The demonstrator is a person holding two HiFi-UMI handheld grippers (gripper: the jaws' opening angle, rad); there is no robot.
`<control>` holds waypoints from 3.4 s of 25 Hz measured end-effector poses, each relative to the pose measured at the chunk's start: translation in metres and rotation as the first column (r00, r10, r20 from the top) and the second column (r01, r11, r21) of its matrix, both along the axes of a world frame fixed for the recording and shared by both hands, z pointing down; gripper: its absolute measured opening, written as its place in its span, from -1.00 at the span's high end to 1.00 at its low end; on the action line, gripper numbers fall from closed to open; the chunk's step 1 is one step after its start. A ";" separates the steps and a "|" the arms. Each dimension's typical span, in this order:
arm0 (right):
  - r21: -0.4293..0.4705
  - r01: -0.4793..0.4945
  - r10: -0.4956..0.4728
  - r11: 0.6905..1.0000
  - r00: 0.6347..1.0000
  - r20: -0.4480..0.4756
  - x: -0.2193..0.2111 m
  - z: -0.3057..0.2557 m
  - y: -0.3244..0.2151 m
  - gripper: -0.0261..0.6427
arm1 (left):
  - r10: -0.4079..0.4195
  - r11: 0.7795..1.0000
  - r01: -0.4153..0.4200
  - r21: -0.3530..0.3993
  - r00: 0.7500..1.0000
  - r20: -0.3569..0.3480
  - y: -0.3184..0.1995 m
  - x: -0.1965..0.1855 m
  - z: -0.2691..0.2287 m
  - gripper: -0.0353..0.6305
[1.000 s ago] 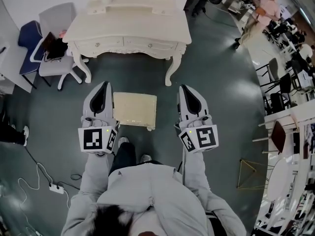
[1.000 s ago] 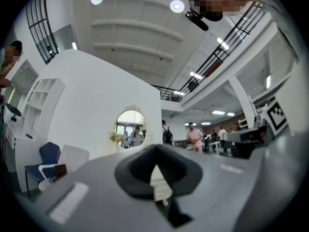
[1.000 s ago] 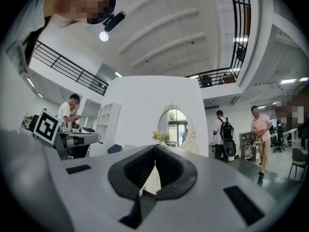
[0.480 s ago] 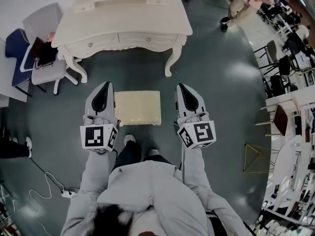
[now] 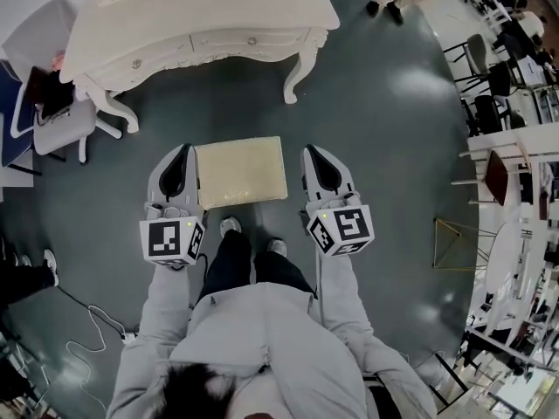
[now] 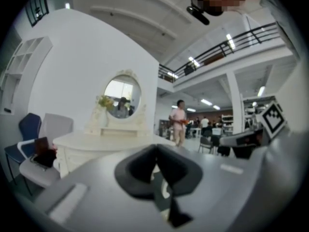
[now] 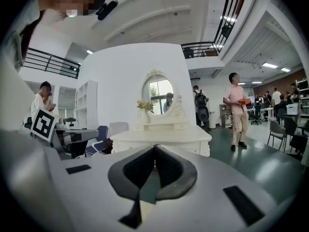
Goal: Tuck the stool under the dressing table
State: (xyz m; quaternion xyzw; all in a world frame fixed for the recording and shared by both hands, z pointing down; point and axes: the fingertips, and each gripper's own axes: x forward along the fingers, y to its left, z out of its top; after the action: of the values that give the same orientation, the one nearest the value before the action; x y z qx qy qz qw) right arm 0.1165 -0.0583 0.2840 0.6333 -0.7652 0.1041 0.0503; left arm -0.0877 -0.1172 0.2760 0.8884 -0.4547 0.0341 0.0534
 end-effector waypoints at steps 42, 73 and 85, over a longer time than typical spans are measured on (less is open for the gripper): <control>-0.542 0.080 -0.029 0.836 0.994 0.103 0.000 0.333 0.102 0.31 | 0.124 0.872 -0.005 -0.490 0.970 0.210 0.121 -0.009 0.323 0.26; -0.678 0.095 -0.098 0.729 0.995 0.033 0.011 0.455 0.132 -0.01 | 0.067 0.795 0.165 -0.584 0.933 0.355 0.149 -0.063 0.462 -0.09; -0.701 0.051 -0.064 0.711 0.998 0.008 0.011 0.460 0.116 -0.01 | 0.098 0.801 0.150 -0.580 0.922 0.373 0.133 -0.048 0.466 -0.10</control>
State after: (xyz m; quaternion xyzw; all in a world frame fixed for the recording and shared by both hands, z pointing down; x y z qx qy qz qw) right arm 0.1271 0.0579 0.7441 0.5439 -0.6876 0.3792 0.2960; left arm -0.1356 0.0155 0.7418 0.7948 -0.4344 0.3487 0.2408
